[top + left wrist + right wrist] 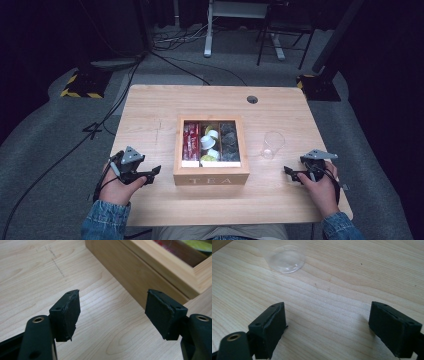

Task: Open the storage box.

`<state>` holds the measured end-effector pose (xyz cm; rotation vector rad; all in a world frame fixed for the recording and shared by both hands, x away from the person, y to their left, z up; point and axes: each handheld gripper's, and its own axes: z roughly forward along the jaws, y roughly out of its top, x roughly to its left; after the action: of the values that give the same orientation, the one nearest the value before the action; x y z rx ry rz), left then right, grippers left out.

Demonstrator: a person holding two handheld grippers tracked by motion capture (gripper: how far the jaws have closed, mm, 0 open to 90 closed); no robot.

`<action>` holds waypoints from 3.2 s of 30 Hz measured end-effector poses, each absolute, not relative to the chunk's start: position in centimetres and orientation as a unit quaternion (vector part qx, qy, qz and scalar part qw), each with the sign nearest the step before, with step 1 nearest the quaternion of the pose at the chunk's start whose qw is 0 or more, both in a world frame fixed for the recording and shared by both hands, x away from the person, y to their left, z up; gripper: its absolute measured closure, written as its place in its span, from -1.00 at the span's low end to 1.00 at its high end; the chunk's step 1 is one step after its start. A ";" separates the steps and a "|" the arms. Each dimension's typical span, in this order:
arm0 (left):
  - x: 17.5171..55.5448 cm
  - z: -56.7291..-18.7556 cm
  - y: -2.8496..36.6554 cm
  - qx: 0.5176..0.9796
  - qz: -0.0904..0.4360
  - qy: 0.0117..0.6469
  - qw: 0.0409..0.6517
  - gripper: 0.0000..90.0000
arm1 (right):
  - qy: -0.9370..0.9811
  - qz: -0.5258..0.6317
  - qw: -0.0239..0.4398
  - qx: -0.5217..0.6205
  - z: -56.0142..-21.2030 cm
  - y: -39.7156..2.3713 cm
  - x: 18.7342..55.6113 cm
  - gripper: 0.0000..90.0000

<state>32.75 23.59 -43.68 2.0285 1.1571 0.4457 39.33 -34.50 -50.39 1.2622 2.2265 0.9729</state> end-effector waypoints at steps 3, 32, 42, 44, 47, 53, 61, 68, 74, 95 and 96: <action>32.5 -43.2 23.1 0.791 0.175 0.447 0.379 -0.36 | 0.797 0.348 0.200 0.451 -50.4 -34.5 39.3 -0.68; 31.7 -44.6 17.1 0.841 0.122 0.383 0.363 -0.43 | 0.797 0.348 0.200 0.451 -50.4 -34.5 39.3 -0.68; 31.7 -44.5 17.3 0.843 0.130 0.377 0.361 0.01 | 0.797 0.348 0.200 0.451 -50.4 -34.5 39.3 -0.68; 31.6 -44.3 17.3 0.844 0.132 0.377 0.358 0.04 | 0.797 0.348 0.200 0.451 -50.4 -34.5 39.3 -0.68; 31.6 -44.1 17.4 0.847 0.134 0.374 0.353 0.11 | 0.798 0.349 0.199 0.449 -50.4 -34.5 39.3 -0.65; 31.5 -43.7 17.3 0.855 0.141 0.362 0.343 0.28 | 0.801 0.357 0.198 0.437 -50.3 -34.4 39.2 -0.48; 31.4 -43.1 17.3 0.854 0.148 0.362 0.343 0.32 | 0.805 0.361 0.203 0.425 -49.3 -34.0 38.7 -0.40; 31.3 -42.4 17.5 0.848 0.156 0.359 0.356 0.35 | 0.801 0.386 0.178 0.422 -47.8 -33.5 37.9 -0.39; 31.3 -41.6 17.8 0.841 0.165 0.358 0.372 0.40 | 0.798 0.434 0.153 0.389 -45.5 -31.6 36.7 -0.41; 31.8 -40.6 18.0 0.831 0.172 0.356 0.391 0.40 | 0.827 0.466 0.133 0.285 -41.6 -23.3 36.0 -0.48; 31.8 -40.6 18.0 0.831 0.172 0.356 0.391 0.40 | 0.827 0.466 0.133 0.285 -41.6 -23.3 36.0 -0.48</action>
<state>31.85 18.02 -40.57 2.1108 0.9052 0.4378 36.00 -23.32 -41.58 0.8266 2.3984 1.3503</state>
